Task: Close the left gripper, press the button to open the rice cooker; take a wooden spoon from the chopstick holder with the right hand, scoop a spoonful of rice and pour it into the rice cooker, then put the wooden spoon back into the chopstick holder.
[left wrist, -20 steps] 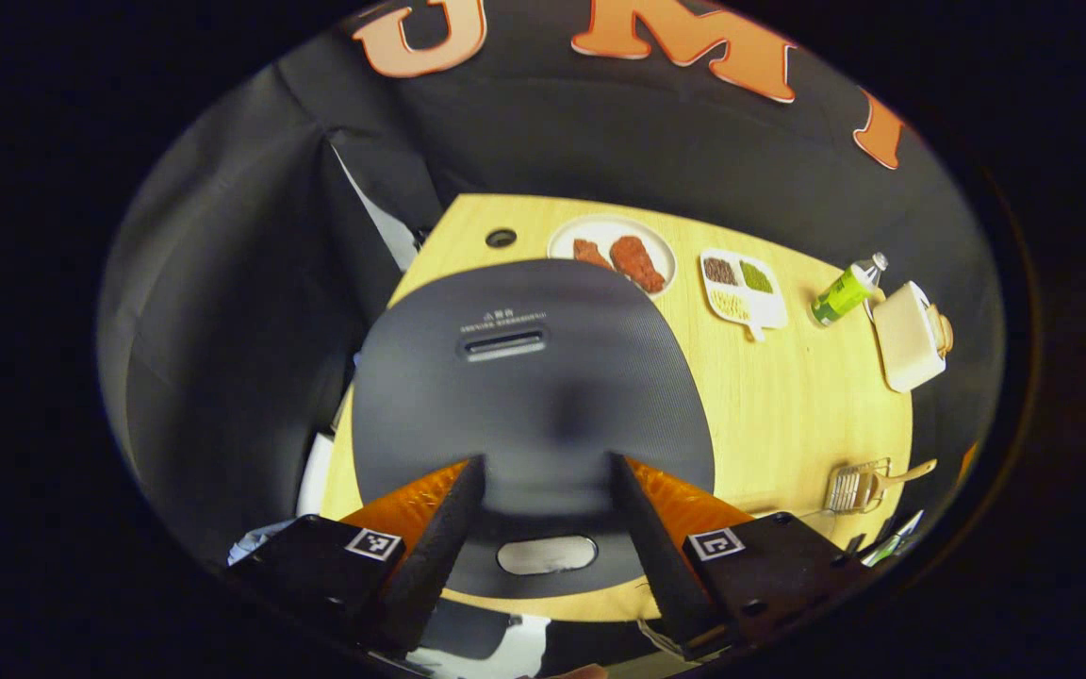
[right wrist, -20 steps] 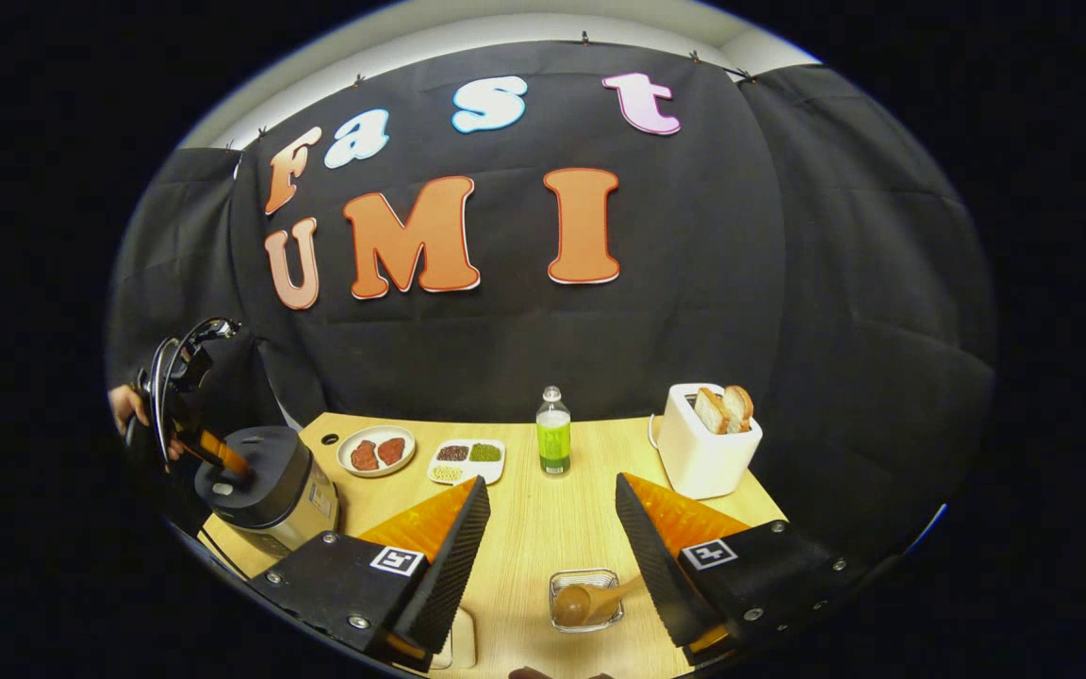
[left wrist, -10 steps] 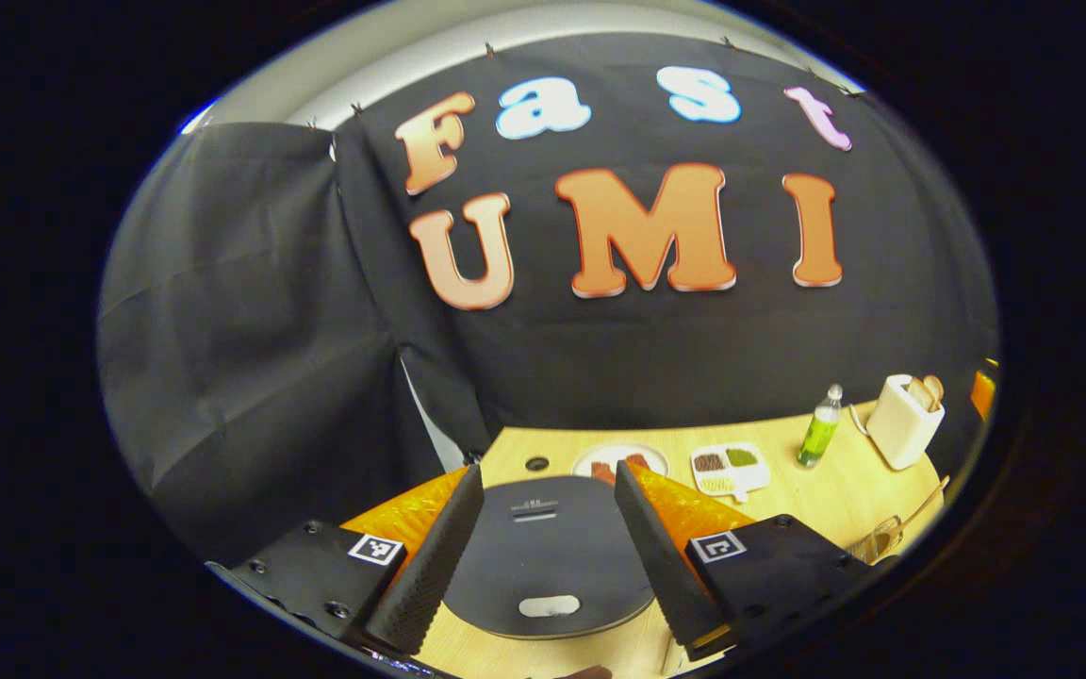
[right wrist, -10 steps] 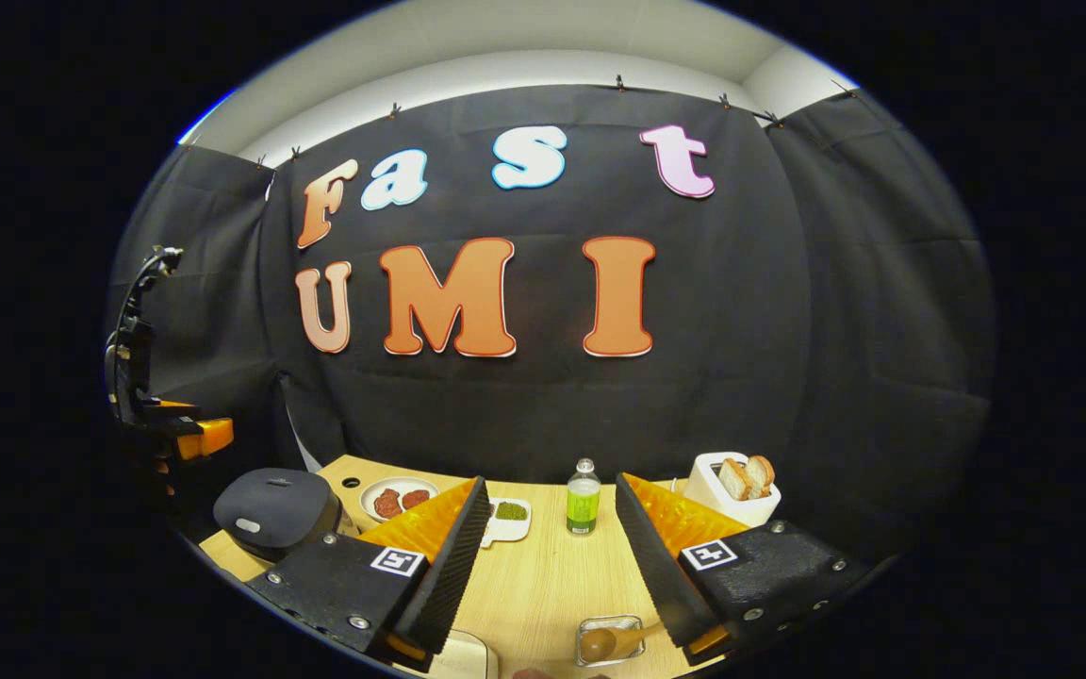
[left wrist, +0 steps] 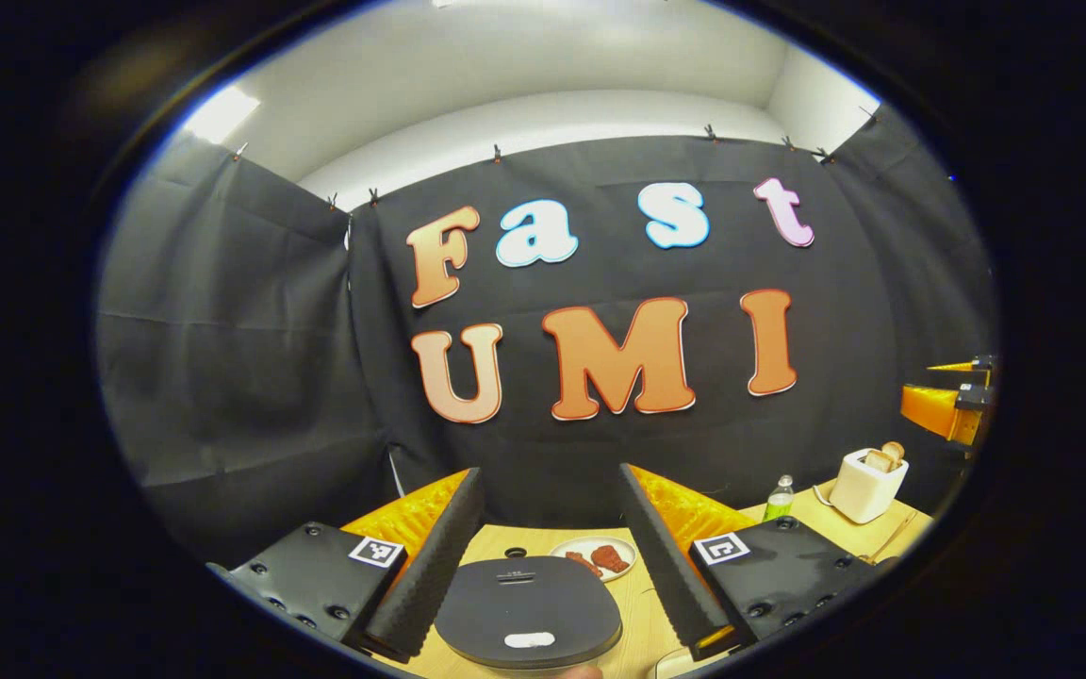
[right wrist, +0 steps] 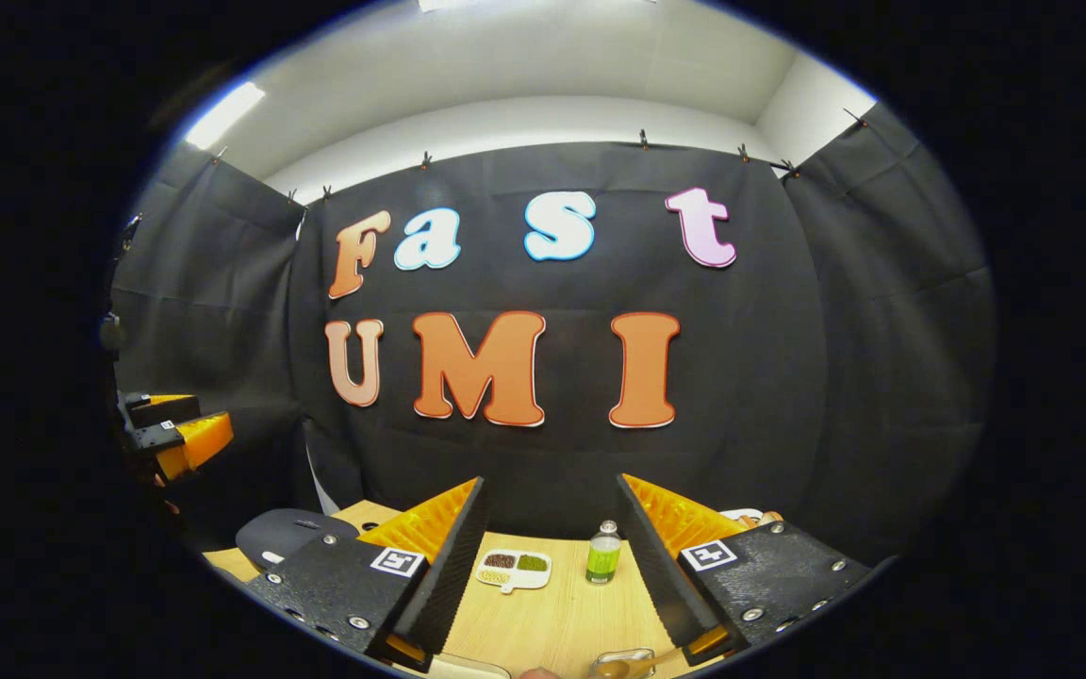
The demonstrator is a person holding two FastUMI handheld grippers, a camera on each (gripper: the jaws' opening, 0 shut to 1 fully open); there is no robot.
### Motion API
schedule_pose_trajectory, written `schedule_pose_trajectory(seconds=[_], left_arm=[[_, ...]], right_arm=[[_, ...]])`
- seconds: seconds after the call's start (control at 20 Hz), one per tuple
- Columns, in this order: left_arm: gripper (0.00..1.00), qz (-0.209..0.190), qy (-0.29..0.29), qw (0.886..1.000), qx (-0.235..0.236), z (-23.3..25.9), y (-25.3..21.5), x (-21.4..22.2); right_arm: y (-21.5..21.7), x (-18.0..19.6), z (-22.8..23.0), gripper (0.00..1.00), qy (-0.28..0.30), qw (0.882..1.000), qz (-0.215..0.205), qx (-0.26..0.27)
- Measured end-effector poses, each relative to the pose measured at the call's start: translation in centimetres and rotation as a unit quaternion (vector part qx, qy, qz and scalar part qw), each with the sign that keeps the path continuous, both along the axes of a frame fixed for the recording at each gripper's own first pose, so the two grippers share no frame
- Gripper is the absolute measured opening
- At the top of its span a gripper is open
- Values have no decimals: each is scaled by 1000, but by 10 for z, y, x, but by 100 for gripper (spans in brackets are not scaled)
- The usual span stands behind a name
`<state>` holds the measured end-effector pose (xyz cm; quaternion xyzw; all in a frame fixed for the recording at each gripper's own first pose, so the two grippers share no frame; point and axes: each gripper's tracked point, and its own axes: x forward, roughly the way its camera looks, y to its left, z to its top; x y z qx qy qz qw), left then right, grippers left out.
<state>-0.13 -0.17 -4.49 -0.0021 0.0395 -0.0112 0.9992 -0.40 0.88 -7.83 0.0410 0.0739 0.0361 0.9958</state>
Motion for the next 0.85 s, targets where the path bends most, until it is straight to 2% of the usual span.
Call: schedule_pose_trajectory(seconds=[0.2,0.3,0.35,0.5,0.65,0.7,0.85], left_arm=[[97,-15,-13,1000,21,7,-11,-11],[96,-26,-13,999,15,10,-18,-13],[96,-28,-12,999,10,10,-19,-12],[94,-26,-11,1000,-3,14,-16,-12],[93,-24,-6,1000,-10,13,-17,-10],[92,-24,-6,1000,-12,12,-16,-12],[92,-23,-7,1000,-11,14,-15,-11]], right_arm=[[1,-2,3,84,-5,1000,0,-3],[1,-2,9,84,-10,1000,1,8],[-1,-2,10,89,-13,1000,0,10],[-8,-2,11,84,-16,1000,-4,6],[-12,-5,9,84,-10,1000,-6,10],[-12,-5,10,92,-10,1000,-6,10],[-12,-4,9,92,-11,1000,-2,8]])
